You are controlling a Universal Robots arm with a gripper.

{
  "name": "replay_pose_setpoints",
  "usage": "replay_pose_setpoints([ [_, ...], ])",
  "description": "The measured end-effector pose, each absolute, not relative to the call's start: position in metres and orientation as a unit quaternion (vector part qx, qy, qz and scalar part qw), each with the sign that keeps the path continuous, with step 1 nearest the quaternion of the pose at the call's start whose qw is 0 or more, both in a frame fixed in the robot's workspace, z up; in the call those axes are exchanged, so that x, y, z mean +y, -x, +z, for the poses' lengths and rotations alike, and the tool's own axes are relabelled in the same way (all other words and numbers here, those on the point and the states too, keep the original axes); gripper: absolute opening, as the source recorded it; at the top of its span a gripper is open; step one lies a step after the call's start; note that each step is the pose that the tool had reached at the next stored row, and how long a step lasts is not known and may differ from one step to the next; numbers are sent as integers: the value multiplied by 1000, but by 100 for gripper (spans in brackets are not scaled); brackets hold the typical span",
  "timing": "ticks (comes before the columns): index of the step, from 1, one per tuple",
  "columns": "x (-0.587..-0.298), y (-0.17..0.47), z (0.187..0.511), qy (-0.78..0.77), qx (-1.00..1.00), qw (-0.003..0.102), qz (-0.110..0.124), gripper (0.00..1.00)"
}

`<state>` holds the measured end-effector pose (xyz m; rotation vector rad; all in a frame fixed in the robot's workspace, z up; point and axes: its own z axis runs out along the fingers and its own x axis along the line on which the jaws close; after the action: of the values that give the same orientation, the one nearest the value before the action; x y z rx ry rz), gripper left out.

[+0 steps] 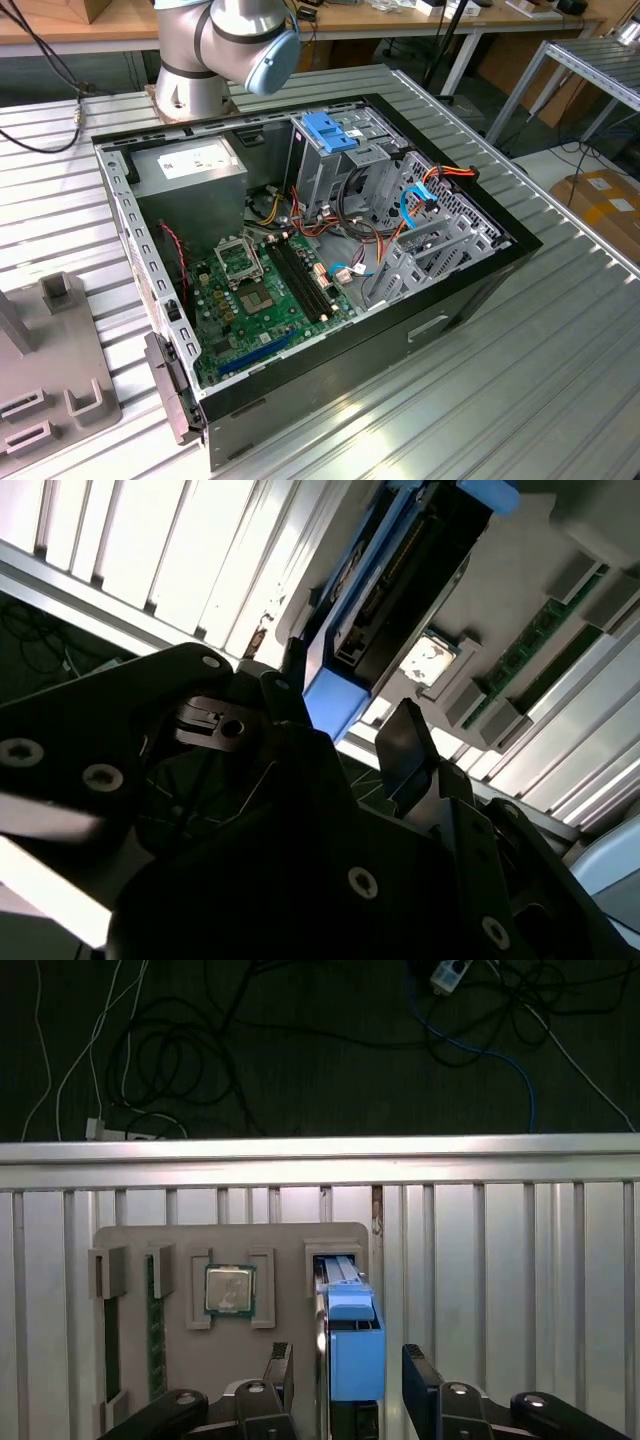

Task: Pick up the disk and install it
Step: 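Pick up the disk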

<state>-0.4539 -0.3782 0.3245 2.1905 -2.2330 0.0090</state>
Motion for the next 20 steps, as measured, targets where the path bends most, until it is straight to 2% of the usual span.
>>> replay_pose_setpoints([
  [5, -378, 455, 310, -706, -708, 6, 3, 55],
  [20, -376, 459, 309, -706, -708, 6, 3, 55],
])
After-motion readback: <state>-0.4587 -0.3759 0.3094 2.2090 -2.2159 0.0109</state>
